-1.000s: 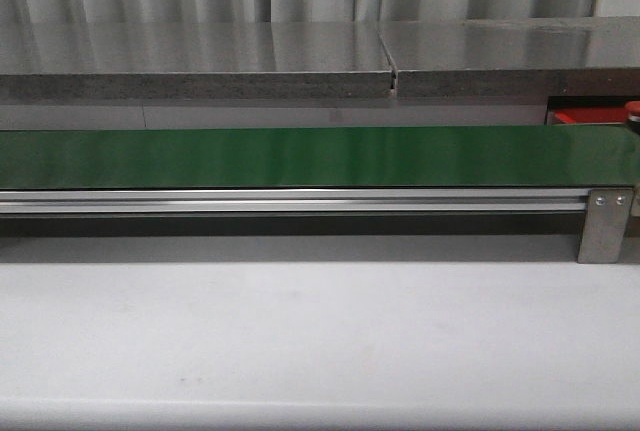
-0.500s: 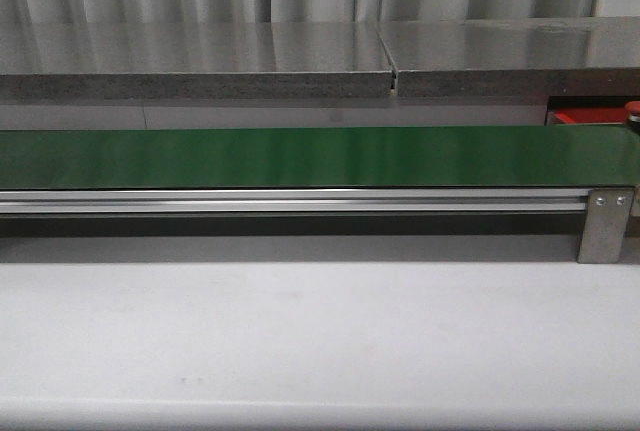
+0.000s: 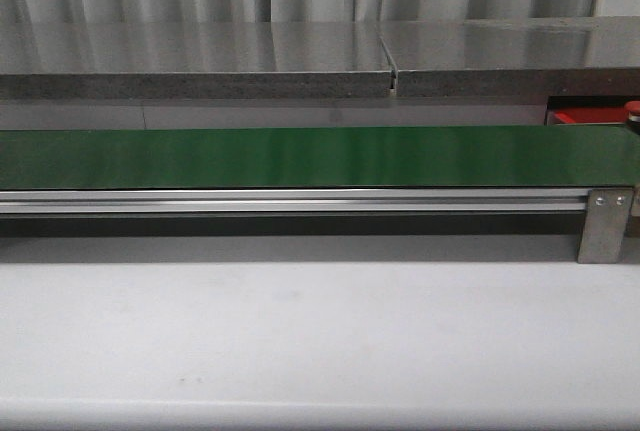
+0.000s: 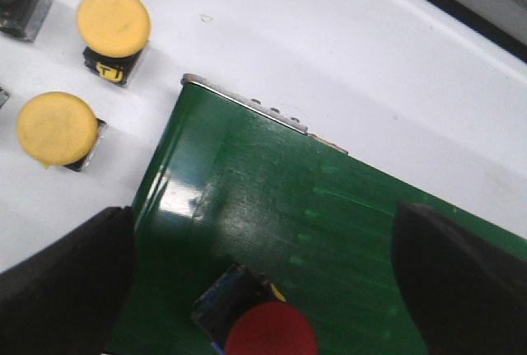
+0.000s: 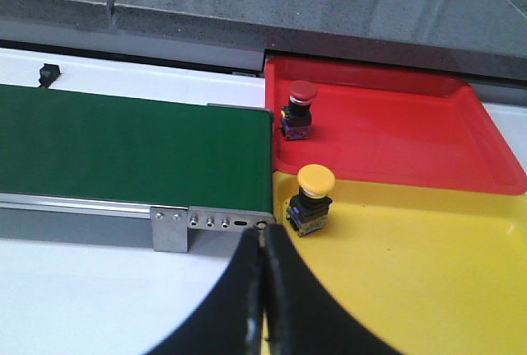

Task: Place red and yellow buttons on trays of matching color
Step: 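Grasp the red button with the left gripper and set it on the belt, then lower the left gripper onto a yellow button and grasp it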

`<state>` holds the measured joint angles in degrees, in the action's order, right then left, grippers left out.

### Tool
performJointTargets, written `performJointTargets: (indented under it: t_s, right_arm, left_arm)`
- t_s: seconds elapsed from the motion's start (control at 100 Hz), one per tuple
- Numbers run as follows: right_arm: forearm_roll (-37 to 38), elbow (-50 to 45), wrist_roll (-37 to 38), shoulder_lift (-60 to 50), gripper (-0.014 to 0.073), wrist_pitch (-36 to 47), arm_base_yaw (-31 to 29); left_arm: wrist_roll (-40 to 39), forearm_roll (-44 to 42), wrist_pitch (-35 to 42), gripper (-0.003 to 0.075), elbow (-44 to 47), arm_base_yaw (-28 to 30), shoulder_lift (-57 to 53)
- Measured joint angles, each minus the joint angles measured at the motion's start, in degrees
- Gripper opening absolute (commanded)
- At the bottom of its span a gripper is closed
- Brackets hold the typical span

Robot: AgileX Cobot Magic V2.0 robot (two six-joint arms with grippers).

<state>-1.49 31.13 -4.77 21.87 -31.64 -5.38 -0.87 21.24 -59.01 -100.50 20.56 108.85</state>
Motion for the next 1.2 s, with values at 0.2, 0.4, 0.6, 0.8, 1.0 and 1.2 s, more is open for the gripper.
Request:
performJointTargets:
  t_s: [0.2, 0.4, 0.6, 0.8, 1.0, 1.2]
  right_arm:
    - [0.0, 0.0, 0.0, 0.0, -0.0118, 0.0, 0.0]
    - [0.0, 0.0, 0.0, 0.0, -0.0118, 0.0, 0.0]
    - [0.0, 0.0, 0.0, 0.0, -0.0118, 0.0, 0.0]
    - [0.0, 0.0, 0.0, 0.0, -0.0118, 0.0, 0.0]
    - [0.0, 0.0, 0.0, 0.0, -0.0118, 0.0, 0.0]
    - [0.0, 0.0, 0.0, 0.0, -0.0118, 0.0, 0.0]
  left_arm:
    - [-4.81, -4.85, -0.14, 0.0601, -0.14, 2.4, 1.91]
    - [-8.96, -6.01, -0.02, 0.0599, -0.87, 3.74, 6.11]
    - [-13.8, -6.46, 0.54, 0.0599, -2.36, 3.85, 10.92]
    - [-18.28, -7.81, 1.17, 0.0599, -5.13, 3.85, 14.79]
    - [-21.27, -8.53, 1.58, 0.0599, -7.14, 3.97, 17.5]
    - [-23.55, -8.63, 2.83, 0.058, -7.23, 4.04, 18.84]
